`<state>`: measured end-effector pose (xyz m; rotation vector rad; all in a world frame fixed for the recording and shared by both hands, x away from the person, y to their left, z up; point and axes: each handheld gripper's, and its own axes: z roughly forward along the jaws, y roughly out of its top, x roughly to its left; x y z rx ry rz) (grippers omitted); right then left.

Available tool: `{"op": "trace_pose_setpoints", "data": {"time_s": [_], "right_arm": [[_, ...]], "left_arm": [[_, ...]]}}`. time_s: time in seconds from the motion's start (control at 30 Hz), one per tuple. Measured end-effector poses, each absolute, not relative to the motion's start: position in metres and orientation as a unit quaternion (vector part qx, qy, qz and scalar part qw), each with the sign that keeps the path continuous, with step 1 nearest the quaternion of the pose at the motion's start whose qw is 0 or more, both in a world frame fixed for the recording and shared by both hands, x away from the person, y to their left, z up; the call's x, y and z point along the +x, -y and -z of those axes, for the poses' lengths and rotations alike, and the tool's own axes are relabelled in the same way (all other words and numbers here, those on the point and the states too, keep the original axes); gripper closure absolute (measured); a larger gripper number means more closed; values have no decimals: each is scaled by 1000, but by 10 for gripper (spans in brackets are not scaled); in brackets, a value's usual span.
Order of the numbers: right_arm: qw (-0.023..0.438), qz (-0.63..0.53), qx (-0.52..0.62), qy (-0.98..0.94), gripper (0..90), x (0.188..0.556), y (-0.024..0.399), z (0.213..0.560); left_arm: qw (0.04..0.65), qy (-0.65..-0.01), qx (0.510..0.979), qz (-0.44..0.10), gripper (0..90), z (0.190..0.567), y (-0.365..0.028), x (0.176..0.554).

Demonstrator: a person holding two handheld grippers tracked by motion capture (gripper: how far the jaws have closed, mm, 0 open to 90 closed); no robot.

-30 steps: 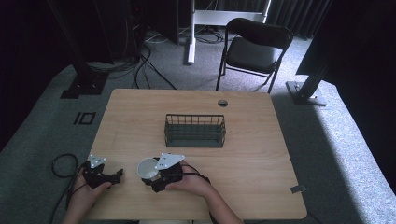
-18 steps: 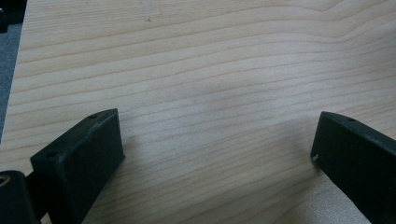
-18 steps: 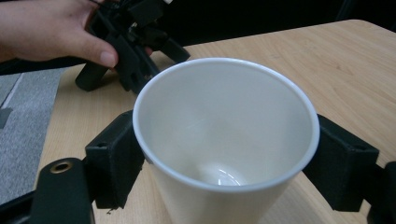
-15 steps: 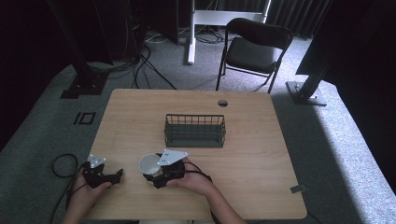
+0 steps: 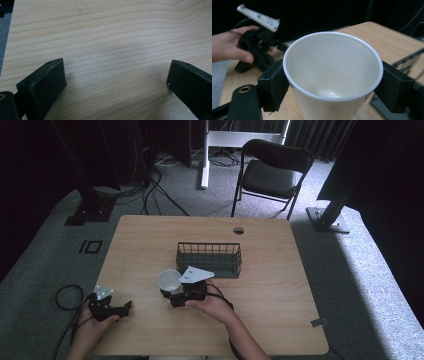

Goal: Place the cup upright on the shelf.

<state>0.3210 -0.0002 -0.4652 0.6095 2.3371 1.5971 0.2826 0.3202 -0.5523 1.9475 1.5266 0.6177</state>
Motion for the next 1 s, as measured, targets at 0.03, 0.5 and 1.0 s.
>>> {"op": "trace_pose_setpoints", "data": {"time_s": [0.03,0.5,1.0], "right_arm": [[123,-547,209,-801,197,321,0,465],[204,-556,251,-765,197,345,31,411],[293,-534,331,-720,197,376,53,400]], "left_arm": [[291,-573,730,-232,26,552,-320,283],[291,-573,731,-232,26,552,-320,283],[291,-573,730,-232,26,552,-320,283]]}}
